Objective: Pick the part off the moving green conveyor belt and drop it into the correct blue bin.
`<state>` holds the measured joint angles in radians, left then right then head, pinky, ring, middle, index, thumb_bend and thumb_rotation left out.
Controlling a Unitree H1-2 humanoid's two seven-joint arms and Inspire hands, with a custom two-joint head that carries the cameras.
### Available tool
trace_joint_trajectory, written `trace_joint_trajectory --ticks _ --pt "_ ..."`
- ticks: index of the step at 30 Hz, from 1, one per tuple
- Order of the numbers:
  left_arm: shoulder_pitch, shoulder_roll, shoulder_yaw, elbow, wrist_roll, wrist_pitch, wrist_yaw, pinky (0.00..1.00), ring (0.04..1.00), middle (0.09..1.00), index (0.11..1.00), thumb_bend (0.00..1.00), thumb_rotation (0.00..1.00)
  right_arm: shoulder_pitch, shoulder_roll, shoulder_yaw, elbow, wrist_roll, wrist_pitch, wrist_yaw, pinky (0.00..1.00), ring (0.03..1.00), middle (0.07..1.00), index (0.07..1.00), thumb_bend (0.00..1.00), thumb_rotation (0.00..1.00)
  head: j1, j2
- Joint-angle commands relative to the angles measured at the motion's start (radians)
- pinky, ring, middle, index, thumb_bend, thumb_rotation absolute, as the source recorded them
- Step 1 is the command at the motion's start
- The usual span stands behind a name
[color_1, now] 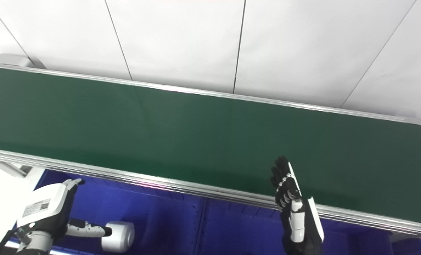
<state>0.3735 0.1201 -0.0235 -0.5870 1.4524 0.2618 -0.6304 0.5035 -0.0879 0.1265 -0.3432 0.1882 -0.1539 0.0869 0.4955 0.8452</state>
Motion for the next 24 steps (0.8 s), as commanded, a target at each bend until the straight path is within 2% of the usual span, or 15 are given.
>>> trace_joint_trajectory --ticks 1,2,5,6,9,10,11,12,13,14,16,19,20,21,24 --pt "0.01 -0.004 0.004 -0.072 -0.046 -0.026 0.023 0.83 0.88 0.911 0.881 0.98 0.55 0.006 0.005 0.002 -0.026 0.005 0.001 0.013 1.0 1.0 1.0 1.0 0.85 1.0 -0.013 0.002" --pt "0.017 -0.007 0.003 -0.085 -0.074 -0.029 0.029 0.82 0.875 0.909 0.878 0.96 0.55 0.007 0.007 0.003 -0.027 0.003 0.002 0.013 1.0 1.0 1.0 1.0 0.86 0.99 -0.016 0.002" --pt "0.07 -0.063 0.0 -0.135 -0.286 -0.064 0.178 0.78 0.851 0.899 0.882 0.91 0.6 0.012 0.018 0.011 -0.033 -0.007 0.0 0.008 1.0 1.0 1.0 1.0 0.86 0.98 -0.062 0.008" --pt "0.09 -0.098 -0.003 -0.156 -0.388 -0.084 0.241 0.77 0.847 0.898 0.886 0.9 0.61 0.014 0.027 0.014 -0.034 -0.015 -0.004 0.003 1.0 1.0 1.0 1.0 0.86 0.98 -0.104 0.013" --pt "0.119 -0.163 -0.01 -0.185 -0.582 -0.123 0.347 0.73 0.869 0.928 0.933 0.81 0.7 0.022 0.052 0.022 -0.036 -0.043 -0.008 -0.013 1.0 0.988 0.994 1.0 0.87 0.97 -0.155 0.019" --pt "0.118 -0.184 -0.017 -0.196 -0.653 -0.129 0.362 0.74 0.876 0.933 0.938 0.81 0.72 0.028 0.066 0.028 -0.038 -0.064 -0.009 -0.021 1.0 0.985 0.991 1.0 0.87 0.97 -0.238 0.029" --pt "0.117 -0.198 -0.021 -0.203 -0.703 -0.133 0.372 0.8 0.921 0.968 0.968 0.79 0.78 0.032 0.076 0.032 -0.04 -0.079 -0.01 -0.027 1.0 0.984 0.987 1.0 0.87 0.96 -0.238 0.029" --pt "0.11 -0.211 -0.022 -0.206 -0.778 -0.135 0.381 0.81 0.929 0.975 0.973 0.79 0.79 0.037 0.091 0.043 -0.041 -0.099 -0.012 -0.033 1.0 0.983 0.986 1.0 0.87 0.96 -0.33 0.043" --pt "0.105 -0.218 -0.021 -0.207 -0.83 -0.135 0.388 0.85 0.949 0.986 0.98 0.78 0.79 0.04 0.102 0.05 -0.043 -0.113 -0.014 -0.037 1.0 0.982 0.986 1.0 0.86 0.96 -0.33 0.043" --pt "0.093 -0.227 -0.02 -0.201 -0.895 -0.124 0.389 0.87 0.96 0.992 0.984 0.77 0.79 0.046 0.121 0.064 -0.044 -0.145 -0.014 -0.047 1.0 0.982 0.985 1.0 0.86 0.96 -0.444 0.053" --pt "0.072 -0.223 -0.013 -0.194 -0.975 -0.096 0.382 0.94 0.987 0.999 0.997 0.78 0.81 0.057 0.161 0.093 -0.044 -0.198 -0.008 -0.068 0.99 0.975 0.985 1.0 0.87 0.97 -0.54 0.059" --pt "0.047 -0.194 -0.012 -0.171 -1.067 -0.066 0.364 0.96 0.994 1.0 1.0 0.78 0.81 0.067 0.216 0.133 -0.032 -0.256 -0.004 -0.102 0.99 0.978 0.995 1.0 0.87 0.98 -0.706 0.06" --pt "0.042 -0.184 -0.021 -0.149 -1.095 -0.071 0.359 0.96 0.994 1.0 1.0 0.78 0.81 0.069 0.233 0.143 -0.025 -0.279 -0.006 -0.114 0.99 0.978 0.997 1.0 0.87 0.98 -0.72 0.059" --pt "0.038 -0.168 -0.022 -0.126 -1.125 -0.08 0.358 0.96 0.992 1.0 1.0 0.77 0.8 0.07 0.25 0.154 -0.014 -0.305 -0.011 -0.125 0.98 0.975 0.995 1.0 0.87 0.99 -0.795 0.056" --pt "0.03 -0.132 -0.039 -0.062 -1.183 -0.107 0.36 0.93 0.982 1.0 1.0 0.75 0.8 0.063 0.274 0.18 0.013 -0.345 -0.024 -0.151 1.0 0.98 1.0 1.0 0.85 1.0 -0.855 0.052"
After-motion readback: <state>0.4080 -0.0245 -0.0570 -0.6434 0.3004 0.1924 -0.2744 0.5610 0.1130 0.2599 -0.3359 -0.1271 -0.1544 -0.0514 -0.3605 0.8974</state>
